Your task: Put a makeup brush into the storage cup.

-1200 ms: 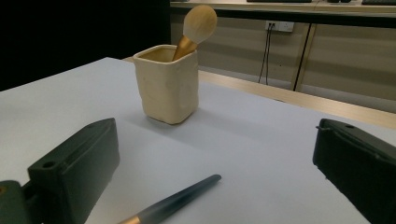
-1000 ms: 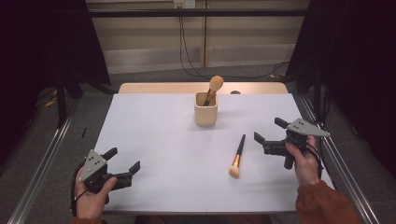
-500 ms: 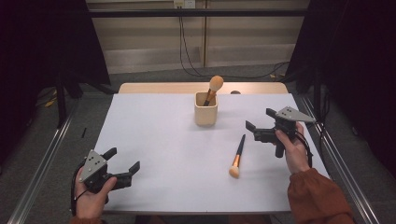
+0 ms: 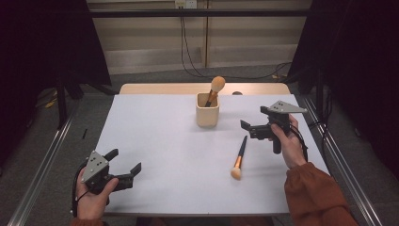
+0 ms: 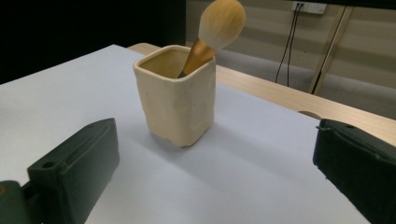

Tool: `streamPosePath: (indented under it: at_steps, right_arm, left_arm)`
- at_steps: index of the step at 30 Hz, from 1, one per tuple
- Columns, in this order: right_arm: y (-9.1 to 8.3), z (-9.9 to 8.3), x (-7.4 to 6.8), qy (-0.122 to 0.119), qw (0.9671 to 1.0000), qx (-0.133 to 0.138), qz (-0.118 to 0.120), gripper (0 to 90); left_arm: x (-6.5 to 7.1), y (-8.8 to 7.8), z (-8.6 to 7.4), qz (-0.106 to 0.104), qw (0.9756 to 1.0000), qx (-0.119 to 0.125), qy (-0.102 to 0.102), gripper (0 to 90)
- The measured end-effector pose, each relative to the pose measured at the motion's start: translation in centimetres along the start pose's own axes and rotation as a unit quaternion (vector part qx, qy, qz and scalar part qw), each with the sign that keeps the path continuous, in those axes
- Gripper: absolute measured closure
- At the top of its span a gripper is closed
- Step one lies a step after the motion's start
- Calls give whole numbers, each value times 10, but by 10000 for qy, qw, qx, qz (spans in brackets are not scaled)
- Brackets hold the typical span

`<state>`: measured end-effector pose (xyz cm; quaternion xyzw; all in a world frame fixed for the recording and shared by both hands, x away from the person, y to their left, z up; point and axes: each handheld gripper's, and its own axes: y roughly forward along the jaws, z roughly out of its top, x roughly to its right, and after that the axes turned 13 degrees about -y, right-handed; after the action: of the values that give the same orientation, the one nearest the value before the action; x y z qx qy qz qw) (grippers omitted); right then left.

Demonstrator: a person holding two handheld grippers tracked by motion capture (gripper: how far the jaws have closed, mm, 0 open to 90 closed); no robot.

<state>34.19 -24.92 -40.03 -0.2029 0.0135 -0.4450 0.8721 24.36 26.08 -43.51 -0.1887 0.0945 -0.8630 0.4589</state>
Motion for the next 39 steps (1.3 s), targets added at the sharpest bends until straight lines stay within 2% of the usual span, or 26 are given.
streamPosePath:
  at_steps: [5,8,9,11,16,20,24,27,33,37,39]
  right_arm:
    - [4,5,5,-98,9993,-335,130,6]
    - [6,8,7,-94,9980,-547,311,6]
    - [7,8,8,-77,9978,-567,342,6]
    - [8,8,9,-19,9969,-615,481,7]
    - [10,6,12,89,9954,-524,795,9]
    - [12,4,11,-113,9943,-740,763,16]
    - [14,2,9,-419,9878,-1209,890,23]
    - [16,2,8,-507,9822,-1439,1092,19]
    - [17,4,10,-564,9659,-1911,1652,24]
    - [19,6,11,-611,9575,-2105,1876,25]
    - [19,7,12,-651,9515,-2246,1998,26]
  left_arm:
    - [0,-1,0,23,10000,3,23,39]
    - [0,-1,-1,25,10000,-43,42,40]
    - [0,-1,-1,29,10000,-40,-2,40]
    - [0,-2,-1,48,10000,-60,39,39]
    - [-1,-2,-1,69,10000,-57,39,40]
    - [-1,-2,-1,73,9999,-59,43,39]
    - [-1,-2,-1,68,10000,-61,36,39]
    - [-2,-2,-1,31,10000,-31,-71,39]
    - [-2,-3,-1,52,10000,-46,-13,39]
    - [-1,-3,-1,70,10000,-57,20,40]
    - [-1,-3,-1,58,10000,-61,26,39]
